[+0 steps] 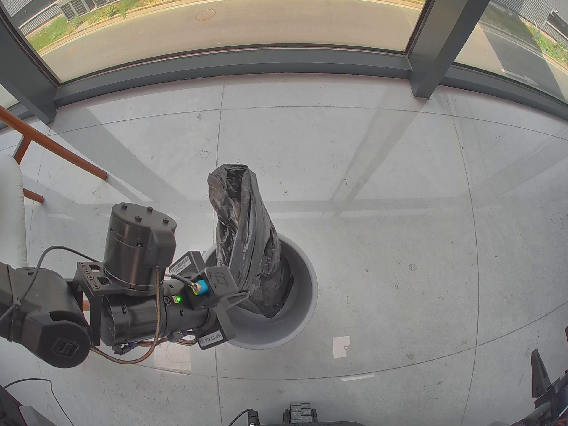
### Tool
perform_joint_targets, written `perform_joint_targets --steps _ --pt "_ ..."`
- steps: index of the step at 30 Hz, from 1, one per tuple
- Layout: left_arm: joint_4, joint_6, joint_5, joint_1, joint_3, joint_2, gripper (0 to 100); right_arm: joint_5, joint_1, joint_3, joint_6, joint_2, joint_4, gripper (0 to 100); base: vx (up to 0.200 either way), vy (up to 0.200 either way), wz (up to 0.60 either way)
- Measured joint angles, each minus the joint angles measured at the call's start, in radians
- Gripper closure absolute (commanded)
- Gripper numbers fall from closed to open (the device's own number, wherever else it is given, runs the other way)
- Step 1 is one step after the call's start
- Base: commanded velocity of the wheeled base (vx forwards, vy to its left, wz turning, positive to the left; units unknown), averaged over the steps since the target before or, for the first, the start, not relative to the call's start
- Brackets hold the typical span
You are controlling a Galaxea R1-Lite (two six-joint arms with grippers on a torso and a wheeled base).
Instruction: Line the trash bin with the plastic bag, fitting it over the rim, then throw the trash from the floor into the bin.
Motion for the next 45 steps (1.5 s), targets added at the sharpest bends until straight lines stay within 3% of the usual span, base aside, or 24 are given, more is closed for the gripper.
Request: perform_joint_targets --steps 4,8,11,14,21,29,35,45 --pt "0.004 0.195 -0.003 -0.002 0.010 0.005 100 -0.005 0.000 0.000 0.027 0.006 0.001 0 0.000 0.000 0.00" --pt "0.005 0.297 -0.004 -0.004 0.032 0.009 100 0.037 0.016 -0.024 -0.029 0.032 -0.050 0 0.000 0.000 0.00" --pt "0.003 0.304 -0.005 -0.005 0.044 0.010 100 0.047 0.028 -0.063 -0.041 0.081 -0.083 0 0.000 0.000 0.00" --pt "0.001 0.305 -0.005 -0.007 0.052 0.011 100 0.058 0.048 -0.124 0.020 0.170 -0.098 0 0.000 0.000 0.00" --pt "-0.001 0.304 -0.005 -0.008 0.064 0.013 100 0.074 0.150 -0.325 0.326 0.469 -0.061 0 0.000 0.000 0.00" --pt "-0.003 0.304 -0.003 -0.011 0.072 0.013 100 0.085 0.330 -0.631 0.532 0.853 0.080 0 0.000 0.000 0.00" --pt "-0.003 0.304 -0.002 -0.013 0.077 0.013 100 0.089 0.485 -0.850 0.621 1.153 0.154 0 0.000 0.000 0.00" --pt "-0.004 0.303 0.001 -0.015 0.079 0.014 100 0.065 0.679 -1.185 0.690 1.567 0.217 0 0.000 0.000 0.00"
